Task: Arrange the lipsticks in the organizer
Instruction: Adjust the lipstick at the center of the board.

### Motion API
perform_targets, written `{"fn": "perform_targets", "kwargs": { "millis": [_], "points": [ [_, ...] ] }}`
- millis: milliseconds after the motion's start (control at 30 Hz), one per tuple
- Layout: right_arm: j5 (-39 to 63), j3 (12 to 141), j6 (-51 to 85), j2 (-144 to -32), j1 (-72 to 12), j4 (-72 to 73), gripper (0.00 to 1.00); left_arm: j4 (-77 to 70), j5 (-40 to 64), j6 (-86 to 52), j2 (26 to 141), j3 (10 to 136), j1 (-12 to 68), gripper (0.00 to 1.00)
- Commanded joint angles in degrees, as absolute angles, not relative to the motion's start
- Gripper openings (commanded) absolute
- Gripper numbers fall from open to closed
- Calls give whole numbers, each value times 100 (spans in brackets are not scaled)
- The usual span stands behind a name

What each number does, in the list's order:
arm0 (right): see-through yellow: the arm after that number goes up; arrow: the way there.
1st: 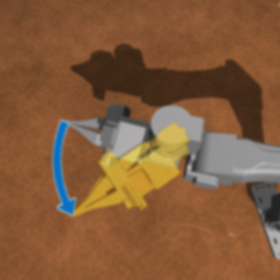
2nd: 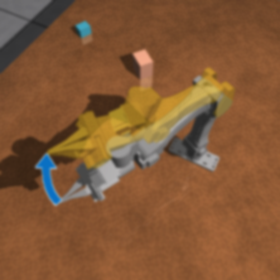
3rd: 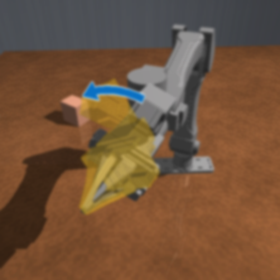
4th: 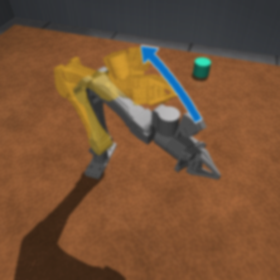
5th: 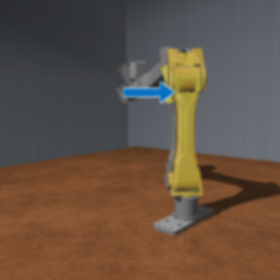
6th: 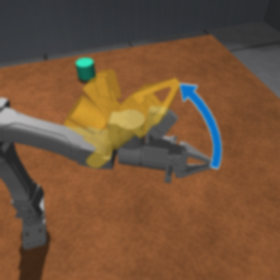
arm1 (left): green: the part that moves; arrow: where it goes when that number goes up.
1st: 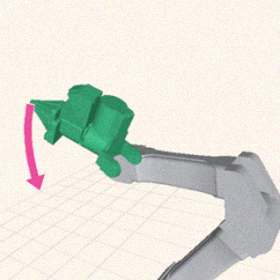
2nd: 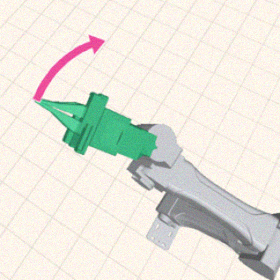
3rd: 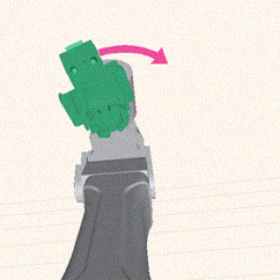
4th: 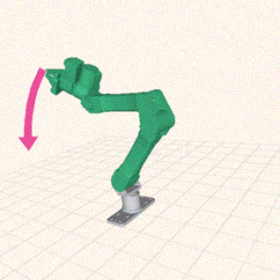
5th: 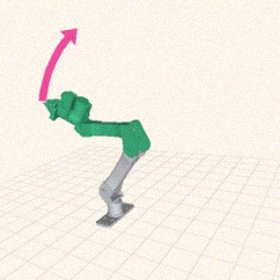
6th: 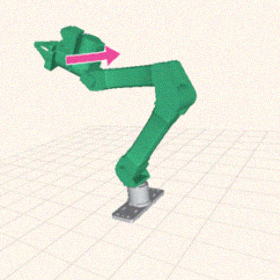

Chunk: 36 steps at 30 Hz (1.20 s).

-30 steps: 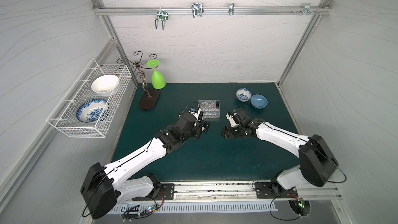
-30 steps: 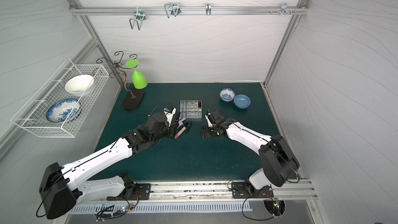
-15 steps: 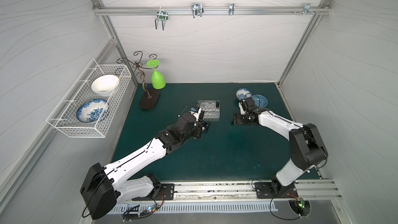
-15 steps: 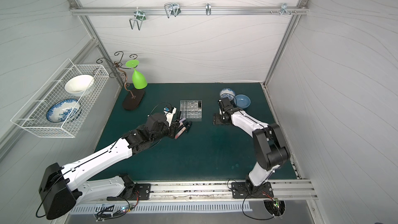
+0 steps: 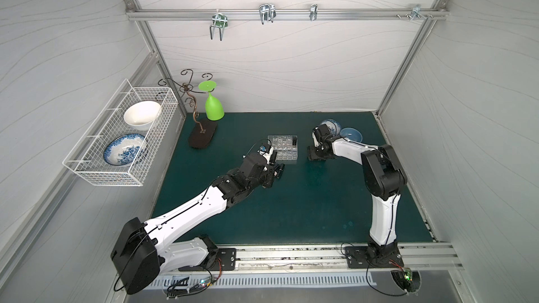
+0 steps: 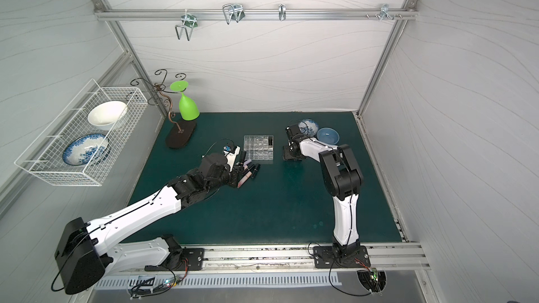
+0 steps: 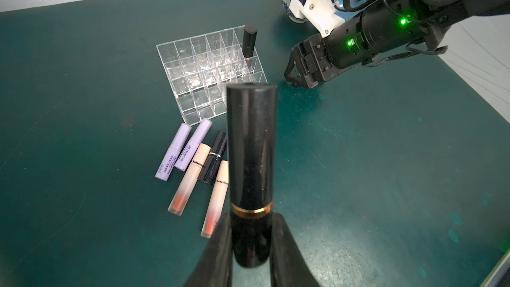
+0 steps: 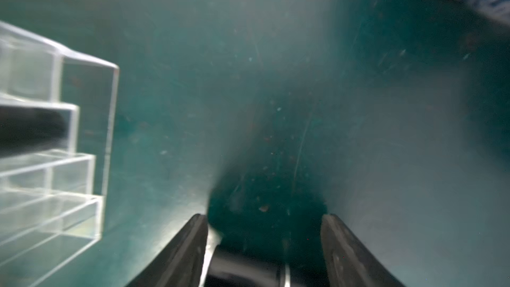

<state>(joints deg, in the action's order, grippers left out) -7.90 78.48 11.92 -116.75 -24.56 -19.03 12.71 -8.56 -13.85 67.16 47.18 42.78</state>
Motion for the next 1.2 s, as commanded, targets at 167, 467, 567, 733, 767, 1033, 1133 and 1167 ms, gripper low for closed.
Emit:
{"fn": "perform_targets", "kwargs": {
  "millis": [167, 467, 567, 733, 767, 1033, 1133, 1167],
  "points": [
    [-769, 7746, 1073, -11427, -2479, -1957, 71, 965, -785, -1355, 6806, 4834, 4263, 6],
    [-706, 6827, 839, -10463, -2621, -2330, 85, 966, -761, -1358, 6854, 4852, 4263, 6],
    [-797, 6737, 766, -10305, -2752, -2393, 86, 962, -739, -1371, 6814, 4843, 4258, 6],
    [-925, 6681, 834, -10265, -2907, -2692, 86, 966, -774, -1354, 6730, 4812, 4263, 6],
    [-1018, 6622, 921, -10242, -2932, -2796, 86, 967, -774, -1354, 6735, 4808, 4263, 6],
    [-1365, 5904, 1499, -9462, -2958, -2990, 91, 965, -694, -1362, 6808, 4845, 4263, 6],
    [-1343, 5890, 1534, -9567, -2949, -2975, 96, 973, -681, -1363, 6796, 4842, 4258, 6],
    [-1274, 5942, 1525, -9663, -2952, -2984, 98, 983, -688, -1367, 6781, 4834, 4263, 6]
  ]
}}
